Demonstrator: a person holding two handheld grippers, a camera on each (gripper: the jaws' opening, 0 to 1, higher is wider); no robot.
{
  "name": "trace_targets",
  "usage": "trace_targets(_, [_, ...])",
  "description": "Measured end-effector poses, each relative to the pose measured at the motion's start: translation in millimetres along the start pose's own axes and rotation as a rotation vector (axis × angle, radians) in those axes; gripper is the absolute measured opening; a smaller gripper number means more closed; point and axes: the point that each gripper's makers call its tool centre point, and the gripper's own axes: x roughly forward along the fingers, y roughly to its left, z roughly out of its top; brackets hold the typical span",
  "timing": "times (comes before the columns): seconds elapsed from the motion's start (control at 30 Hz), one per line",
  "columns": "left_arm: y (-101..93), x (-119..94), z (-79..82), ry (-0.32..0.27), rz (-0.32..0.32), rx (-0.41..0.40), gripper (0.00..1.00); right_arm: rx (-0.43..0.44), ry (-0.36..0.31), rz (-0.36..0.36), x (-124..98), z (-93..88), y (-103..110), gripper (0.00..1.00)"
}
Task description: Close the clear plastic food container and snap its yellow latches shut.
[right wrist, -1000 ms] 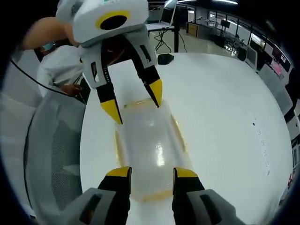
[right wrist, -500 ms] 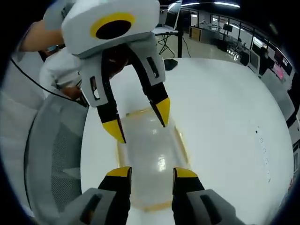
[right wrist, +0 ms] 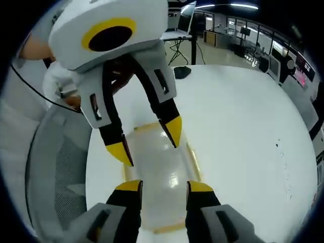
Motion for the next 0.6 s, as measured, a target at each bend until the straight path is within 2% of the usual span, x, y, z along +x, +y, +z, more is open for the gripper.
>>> trace_targets(0.6, [-16.3, 4, -3.6, -0.017, -0.002, -0.029, 0.36, -0.01, -0.011, -0.011, -2, 11.1, -17, 0.32])
